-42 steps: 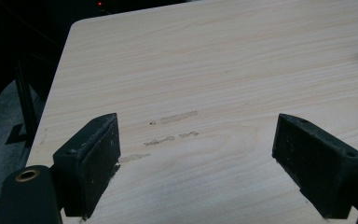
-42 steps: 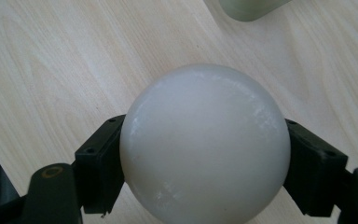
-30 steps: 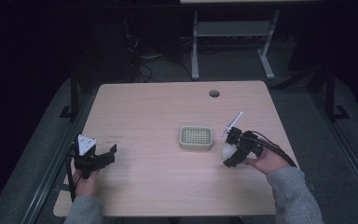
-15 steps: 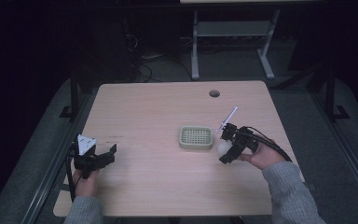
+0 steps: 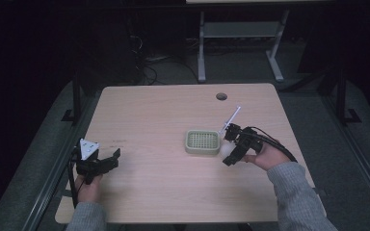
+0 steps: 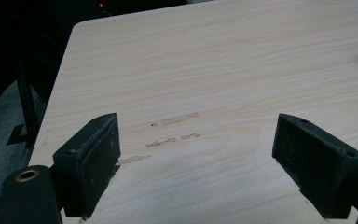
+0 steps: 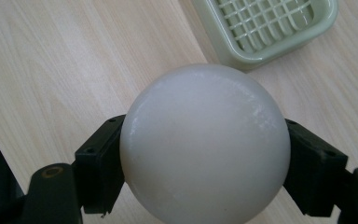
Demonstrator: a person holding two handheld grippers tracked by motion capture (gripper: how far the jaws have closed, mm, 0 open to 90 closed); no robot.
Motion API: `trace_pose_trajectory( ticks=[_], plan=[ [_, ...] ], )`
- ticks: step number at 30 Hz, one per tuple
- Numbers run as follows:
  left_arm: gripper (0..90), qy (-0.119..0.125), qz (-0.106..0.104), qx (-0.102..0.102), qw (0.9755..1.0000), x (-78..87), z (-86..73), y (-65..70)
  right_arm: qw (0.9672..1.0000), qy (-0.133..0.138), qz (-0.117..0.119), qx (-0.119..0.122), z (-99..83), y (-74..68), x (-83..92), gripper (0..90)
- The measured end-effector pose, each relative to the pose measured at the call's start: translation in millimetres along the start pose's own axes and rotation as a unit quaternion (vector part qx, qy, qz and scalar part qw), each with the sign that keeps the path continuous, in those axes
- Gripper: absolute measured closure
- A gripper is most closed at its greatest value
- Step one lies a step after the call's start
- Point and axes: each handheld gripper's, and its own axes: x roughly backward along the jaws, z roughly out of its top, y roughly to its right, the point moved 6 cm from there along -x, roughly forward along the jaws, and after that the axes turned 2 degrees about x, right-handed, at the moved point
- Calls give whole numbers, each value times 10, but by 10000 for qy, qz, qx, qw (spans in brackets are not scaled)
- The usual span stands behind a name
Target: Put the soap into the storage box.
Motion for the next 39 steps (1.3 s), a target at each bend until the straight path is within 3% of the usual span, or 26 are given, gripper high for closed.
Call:
trace_pose_trajectory(
  ticks=[39],
  plan=[
    [148,0,33,17,10000,9,8,-12,9998,-90,164,98,368,72,-19,235]
  ],
)
